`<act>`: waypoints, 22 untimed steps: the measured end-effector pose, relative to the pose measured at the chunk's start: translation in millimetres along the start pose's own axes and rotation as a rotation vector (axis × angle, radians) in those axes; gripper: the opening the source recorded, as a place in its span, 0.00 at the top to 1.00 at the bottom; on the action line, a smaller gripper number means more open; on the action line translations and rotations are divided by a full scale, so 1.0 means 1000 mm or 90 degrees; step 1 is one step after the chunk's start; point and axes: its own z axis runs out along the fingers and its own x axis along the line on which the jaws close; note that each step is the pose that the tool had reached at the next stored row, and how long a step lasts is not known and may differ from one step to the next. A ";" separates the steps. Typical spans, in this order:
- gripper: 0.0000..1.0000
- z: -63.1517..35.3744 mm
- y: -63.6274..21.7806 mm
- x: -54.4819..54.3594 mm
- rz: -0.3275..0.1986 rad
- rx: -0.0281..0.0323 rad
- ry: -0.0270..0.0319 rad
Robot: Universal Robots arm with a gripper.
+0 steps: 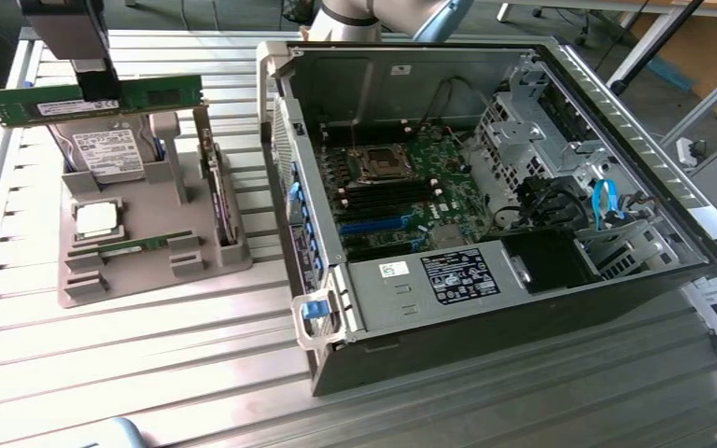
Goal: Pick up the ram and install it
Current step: 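Pick up the ram and move it above insertion slot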
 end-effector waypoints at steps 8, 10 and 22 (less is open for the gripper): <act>0.87 -0.0001 -0.0086 0.001 0.000 -0.0004 0.0033; 0.87 -0.0001 -0.0107 0.001 0.000 -0.0005 0.0039; 0.87 -0.0003 -0.0209 0.003 0.000 -0.0009 0.0071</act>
